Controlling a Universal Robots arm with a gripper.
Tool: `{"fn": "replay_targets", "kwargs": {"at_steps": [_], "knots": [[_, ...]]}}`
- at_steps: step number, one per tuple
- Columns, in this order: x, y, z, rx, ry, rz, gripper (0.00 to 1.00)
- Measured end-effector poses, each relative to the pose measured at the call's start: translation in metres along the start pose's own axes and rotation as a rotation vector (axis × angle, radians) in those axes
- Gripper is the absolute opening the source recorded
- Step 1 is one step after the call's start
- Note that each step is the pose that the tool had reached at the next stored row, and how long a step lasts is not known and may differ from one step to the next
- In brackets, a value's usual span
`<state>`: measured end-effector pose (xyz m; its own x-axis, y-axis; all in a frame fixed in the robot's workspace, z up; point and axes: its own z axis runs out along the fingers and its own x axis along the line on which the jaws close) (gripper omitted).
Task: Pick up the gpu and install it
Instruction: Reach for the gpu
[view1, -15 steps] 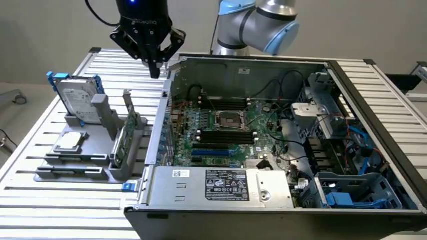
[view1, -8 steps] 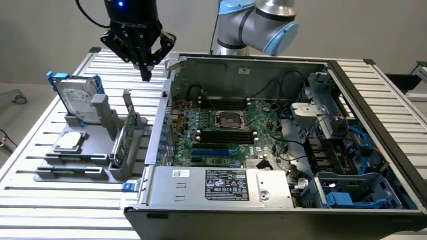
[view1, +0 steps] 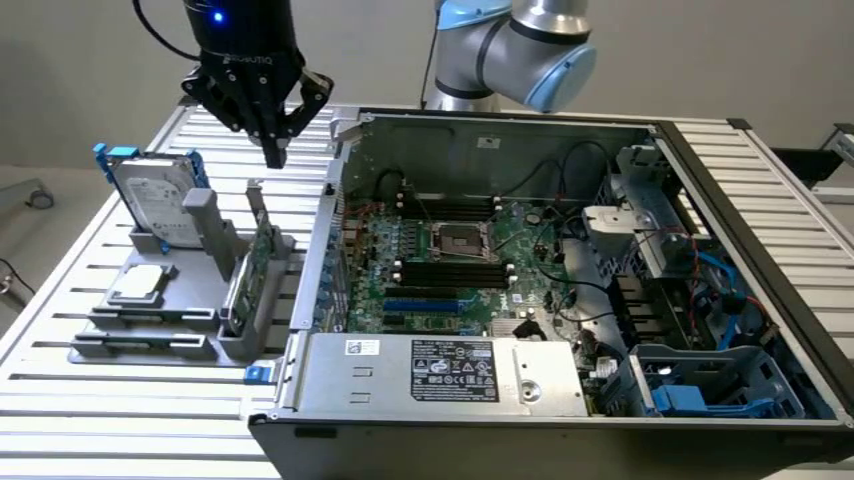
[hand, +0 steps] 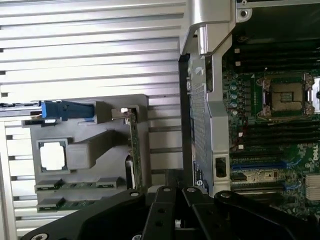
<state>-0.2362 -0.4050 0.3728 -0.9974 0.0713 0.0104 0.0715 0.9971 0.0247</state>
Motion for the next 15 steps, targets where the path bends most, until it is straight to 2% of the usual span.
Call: {"fn": "replay_targets", "kwargs": {"at_steps": [15], "knots": [[0.02, -0.0098, 0.008, 0.0047, 0.0086, -0.002, 0.11]]}}
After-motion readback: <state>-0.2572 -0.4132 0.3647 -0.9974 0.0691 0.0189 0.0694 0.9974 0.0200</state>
